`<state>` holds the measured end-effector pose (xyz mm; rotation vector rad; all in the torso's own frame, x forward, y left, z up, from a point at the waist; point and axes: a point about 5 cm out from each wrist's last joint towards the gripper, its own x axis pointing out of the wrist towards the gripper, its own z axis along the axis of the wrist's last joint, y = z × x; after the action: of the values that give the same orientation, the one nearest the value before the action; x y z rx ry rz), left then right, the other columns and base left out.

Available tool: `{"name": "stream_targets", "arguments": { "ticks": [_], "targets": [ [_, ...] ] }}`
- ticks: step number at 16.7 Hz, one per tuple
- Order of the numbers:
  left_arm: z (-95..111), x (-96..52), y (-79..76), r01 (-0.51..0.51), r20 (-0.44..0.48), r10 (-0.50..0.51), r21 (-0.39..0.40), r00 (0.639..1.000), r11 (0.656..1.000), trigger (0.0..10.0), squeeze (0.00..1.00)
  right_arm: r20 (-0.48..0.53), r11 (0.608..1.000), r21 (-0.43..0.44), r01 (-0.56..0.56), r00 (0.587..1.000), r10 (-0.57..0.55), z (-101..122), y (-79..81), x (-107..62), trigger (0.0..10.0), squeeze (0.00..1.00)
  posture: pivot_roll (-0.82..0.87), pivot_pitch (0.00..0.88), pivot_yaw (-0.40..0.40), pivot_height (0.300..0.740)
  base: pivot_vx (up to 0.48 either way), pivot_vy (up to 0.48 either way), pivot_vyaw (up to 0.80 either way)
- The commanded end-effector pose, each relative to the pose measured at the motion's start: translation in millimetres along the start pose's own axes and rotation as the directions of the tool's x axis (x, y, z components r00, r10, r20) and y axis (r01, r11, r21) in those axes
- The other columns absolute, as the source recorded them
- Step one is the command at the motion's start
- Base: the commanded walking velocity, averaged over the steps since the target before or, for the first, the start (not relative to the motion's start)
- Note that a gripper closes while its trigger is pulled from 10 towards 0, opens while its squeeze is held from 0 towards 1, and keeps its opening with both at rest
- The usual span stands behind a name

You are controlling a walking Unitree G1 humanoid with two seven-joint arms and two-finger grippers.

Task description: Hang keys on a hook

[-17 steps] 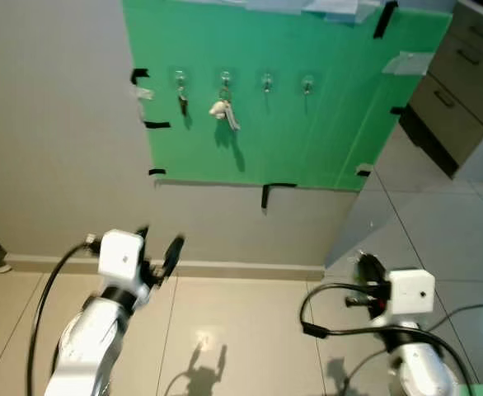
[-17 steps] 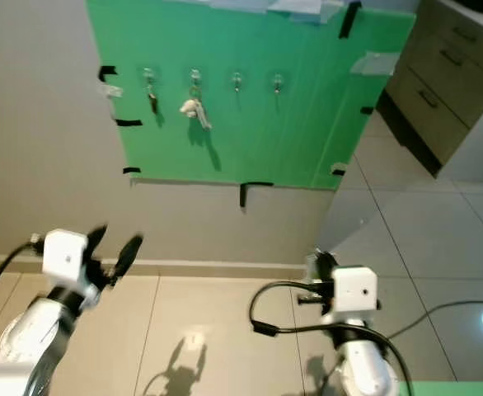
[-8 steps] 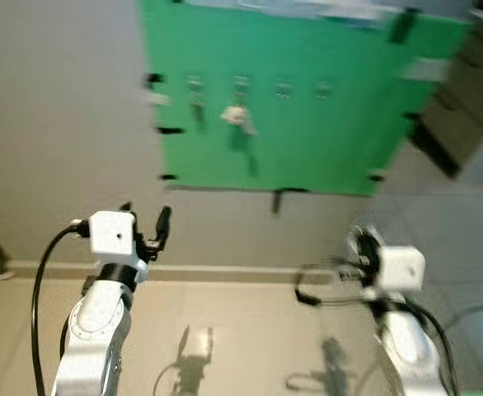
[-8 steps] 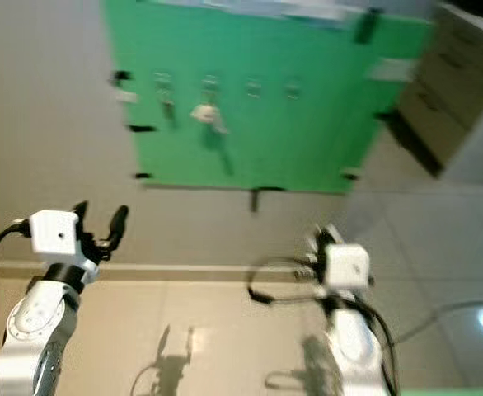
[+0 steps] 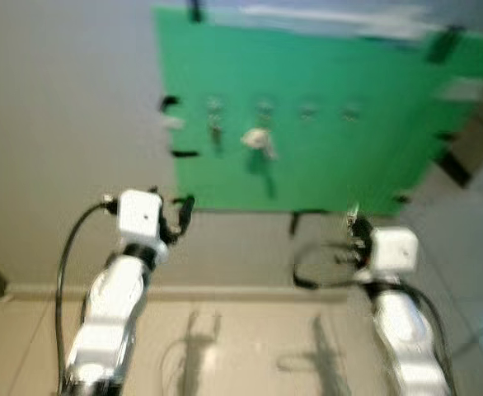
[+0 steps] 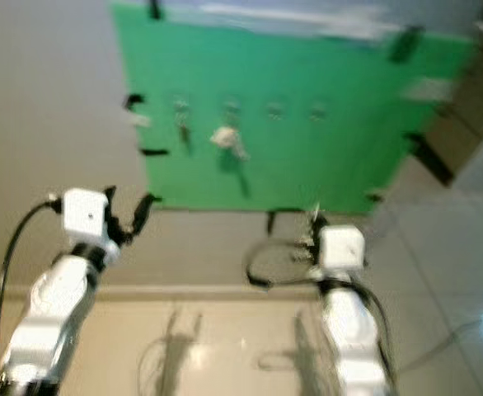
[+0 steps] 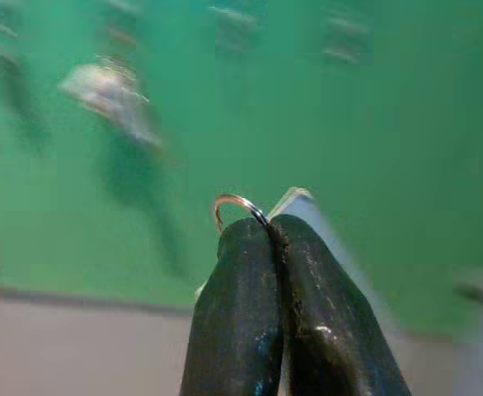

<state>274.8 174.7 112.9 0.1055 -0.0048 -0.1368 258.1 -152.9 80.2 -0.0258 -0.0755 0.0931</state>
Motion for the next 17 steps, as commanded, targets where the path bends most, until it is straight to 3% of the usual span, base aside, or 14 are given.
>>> {"name": "stream_targets", "arguments": {
  "ticks": [1,3,7,10,13,17],
  "targets": [
    [4,6.0,-6.3,0.022,0.014,-0.021,-0.010,1.000,1.000,10.0,0.00,0.001,1.000,-0.021,0.015,1.000,-0.015,0,-10.2,-2.3,10.0,0.00,0.03,0.000,-0.028,0.740,0.480,0.000,0.00],
    [2,8.1,-8.6,0.045,0.002,-0.045,-0.016,0.999,0.999,10.0,0.00,-0.009,1.000,-0.009,0.006,1.000,-0.006,-1,-9.8,-0.6,10.0,0.00,0.02,0.000,-0.025,0.740,0.480,0.000,0.00],
    [2,13.8,-9.4,0.030,0.006,-0.030,0.005,1.000,1.000,10.0,0.00,0.042,0.999,-0.006,0.042,0.998,-0.042,14,-16.2,11.4,10.0,0.00,0.01,0.000,-0.019,0.740,0.000,0.000,0.00],
    [4,20.3,-13.0,0.046,0.019,-0.046,-0.007,0.999,0.999,10.0,0.00,0.060,0.988,0.121,-0.094,0.994,0.087,43,-13.9,46.1,10.0,0.00,-0.01,0.000,-0.012,0.740,0.000,0.000,0.00],
    [8,25.9,-15.3,0.058,0.033,-0.058,0.001,0.998,0.998,10.0,0.00,0.116,0.978,0.133,-0.160,0.983,0.145,74,-20.7,76.7,10.0,0.00,0.00,0.000,-0.019,0.740,0.000,0.000,0.00],
    [8,21.8,-17.5,0.075,0.049,-0.074,-0.012,0.996,0.997,10.0,0.00,0.141,0.968,0.143,-0.208,0.972,0.188,90,-20.8,86.2,10.0,0.00,0.02,0.000,-0.035,0.740,0.162,-0.175,0.00]
  ]
}}
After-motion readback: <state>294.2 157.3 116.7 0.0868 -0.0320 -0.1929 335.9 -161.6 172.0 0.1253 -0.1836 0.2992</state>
